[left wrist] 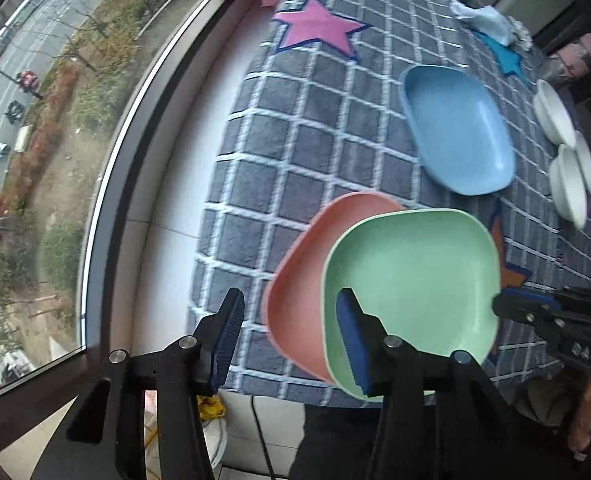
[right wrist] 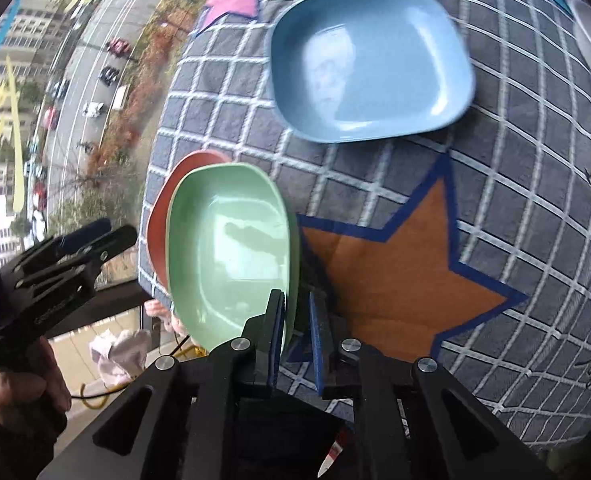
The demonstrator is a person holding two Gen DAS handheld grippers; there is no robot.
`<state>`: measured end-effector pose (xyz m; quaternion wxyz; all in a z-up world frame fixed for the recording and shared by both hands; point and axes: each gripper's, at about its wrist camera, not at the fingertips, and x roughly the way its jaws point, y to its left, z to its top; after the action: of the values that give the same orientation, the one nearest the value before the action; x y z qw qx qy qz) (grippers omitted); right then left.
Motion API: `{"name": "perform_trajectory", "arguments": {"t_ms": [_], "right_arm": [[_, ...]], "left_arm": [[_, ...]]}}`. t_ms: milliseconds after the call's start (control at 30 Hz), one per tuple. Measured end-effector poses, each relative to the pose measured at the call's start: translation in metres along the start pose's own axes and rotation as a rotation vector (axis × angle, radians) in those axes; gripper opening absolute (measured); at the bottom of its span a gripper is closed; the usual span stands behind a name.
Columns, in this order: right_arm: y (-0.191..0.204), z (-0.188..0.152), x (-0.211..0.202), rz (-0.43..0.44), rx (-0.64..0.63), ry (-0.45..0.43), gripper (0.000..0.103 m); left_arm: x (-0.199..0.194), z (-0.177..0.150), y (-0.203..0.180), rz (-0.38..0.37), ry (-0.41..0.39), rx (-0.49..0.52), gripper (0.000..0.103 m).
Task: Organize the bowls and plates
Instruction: 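Grip the rims of the stacked green and pink plates with both grippers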
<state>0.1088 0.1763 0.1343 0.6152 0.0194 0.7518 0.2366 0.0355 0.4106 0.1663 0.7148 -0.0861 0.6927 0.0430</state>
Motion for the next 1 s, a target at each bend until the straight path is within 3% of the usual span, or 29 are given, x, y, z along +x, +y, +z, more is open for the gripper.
{"name": "perform_trajectory", "arguments": {"t_ms": [133,267,400,500,633,833,1000], "right_arm": [[-0.003,-0.011,0.014,-0.012,0.011,0.04,0.013],[0.007,-0.014,0.026,0.003,-0.03,0.053,0.013],[0.015,-0.012,0.038,0.033,-0.013,0.067,0.013],[0.017,-0.012,0.049,0.045,-0.006,0.1,0.013],[0.027,-0.008,0.048,-0.033,-0.073,0.132,0.013],[0.008,-0.002,0.026,-0.001,0.015,0.092,0.013],[0.008,-0.009,0.033,-0.027,0.002,0.096,0.013]], "left_arm": [[0.006,0.004,-0.005,-0.051,0.014,-0.052,0.052],[0.013,0.0,0.004,-0.02,0.028,-0.088,0.052],[0.013,-0.011,0.022,-0.039,0.034,-0.146,0.052],[0.015,-0.014,0.024,-0.04,0.037,-0.153,0.052],[0.02,-0.011,0.026,-0.046,0.046,-0.169,0.052],[0.012,-0.001,0.014,-0.083,0.01,-0.135,0.053],[0.014,0.004,0.011,-0.097,0.016,-0.136,0.056]]}}
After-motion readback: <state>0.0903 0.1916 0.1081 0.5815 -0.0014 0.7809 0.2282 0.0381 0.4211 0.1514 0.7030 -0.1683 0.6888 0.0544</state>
